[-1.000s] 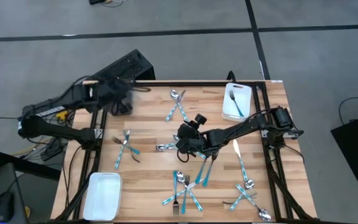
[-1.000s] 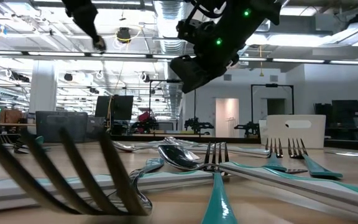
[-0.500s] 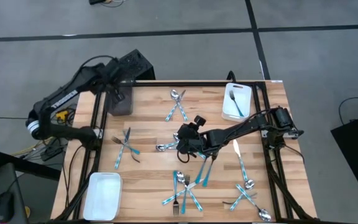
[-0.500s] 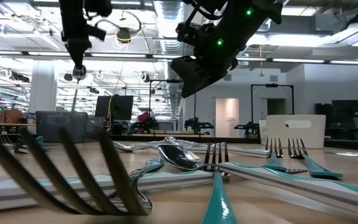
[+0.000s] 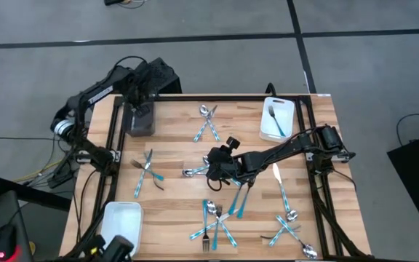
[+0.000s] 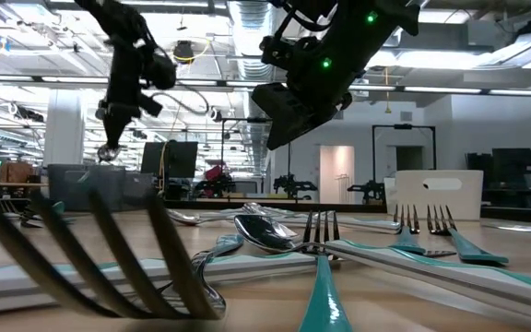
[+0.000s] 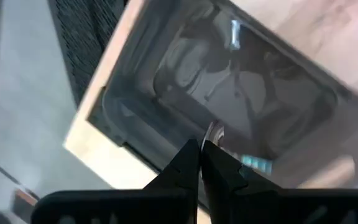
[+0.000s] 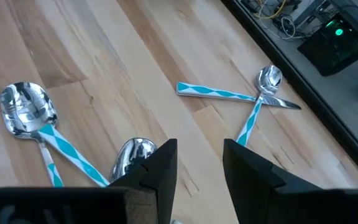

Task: Sort silverware by color (type)
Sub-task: Put the light blue spoon into the black bin, then put the light blue table knife into the bottom white bin

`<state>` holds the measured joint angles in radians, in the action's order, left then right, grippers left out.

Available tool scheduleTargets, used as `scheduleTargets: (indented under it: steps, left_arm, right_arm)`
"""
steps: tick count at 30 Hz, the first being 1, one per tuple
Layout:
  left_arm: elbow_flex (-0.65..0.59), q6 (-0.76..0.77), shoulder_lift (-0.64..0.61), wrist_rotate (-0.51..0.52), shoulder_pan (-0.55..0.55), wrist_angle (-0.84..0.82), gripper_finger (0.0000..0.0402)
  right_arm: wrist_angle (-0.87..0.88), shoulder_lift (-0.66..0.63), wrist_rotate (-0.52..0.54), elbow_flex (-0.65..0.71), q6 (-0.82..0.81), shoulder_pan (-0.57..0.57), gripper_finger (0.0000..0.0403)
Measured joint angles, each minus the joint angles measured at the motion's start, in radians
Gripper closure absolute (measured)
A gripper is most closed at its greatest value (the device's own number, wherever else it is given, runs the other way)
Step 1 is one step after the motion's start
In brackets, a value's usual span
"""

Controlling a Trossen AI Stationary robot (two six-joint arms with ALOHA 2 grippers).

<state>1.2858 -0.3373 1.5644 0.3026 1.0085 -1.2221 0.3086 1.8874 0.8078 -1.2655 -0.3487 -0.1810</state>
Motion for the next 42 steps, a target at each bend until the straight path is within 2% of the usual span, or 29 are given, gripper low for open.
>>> scheduleTargets:
  steps: [4,12,16,18,22,26,29,32,38,42]
  left_arm:
    - [-0.001,0.027,0.039,-0.003,0.010,0.013,0.0386]
    - [-0.001,0.046,0.024,0.022,0.012,0.036,0.0298]
    - [-0.001,0.072,-0.016,0.037,0.012,0.037,0.0268]
    - [-0.001,0.089,-0.051,0.003,0.009,0.049,0.0261]
    - [-0.018,0.138,-0.163,-0.160,-0.001,0.123,0.0259]
    - [-0.152,0.163,-0.342,-0.323,-0.060,0.317,0.0261]
    - [-0.296,0.218,-0.488,-0.399,-0.149,0.463,0.0262]
    - [-0.457,0.313,-0.624,-0.441,-0.267,0.602,0.0262]
    - [-0.751,0.467,-0.804,-0.446,-0.530,1.019,0.0262]
    - [-0.875,0.483,-0.831,-0.395,-0.656,1.211,0.0262]
  right_arm:
    - [0.000,0.000,0.000,0.014,-0.008,0.000,0.0251]
    - [0.013,0.000,0.000,0.067,-0.098,-0.001,0.0251]
    - [0.034,0.000,0.000,0.079,-0.116,-0.011,0.0251]
    - [0.081,-0.007,0.000,0.079,-0.122,-0.017,0.0251]
    - [0.242,-0.061,0.000,0.079,-0.196,-0.014,0.0251]
    - [0.389,-0.125,0.009,0.086,-0.302,-0.016,0.0251]
    - [0.371,-0.189,0.003,0.154,-0.328,-0.022,0.0251]
    - [0.284,-0.253,-0.076,0.250,-0.342,-0.021,0.0251]
    - [0.049,-0.379,-0.325,0.434,-0.343,-0.021,0.0251]
    - [0.057,-0.450,-0.387,0.455,-0.401,-0.046,0.0251]
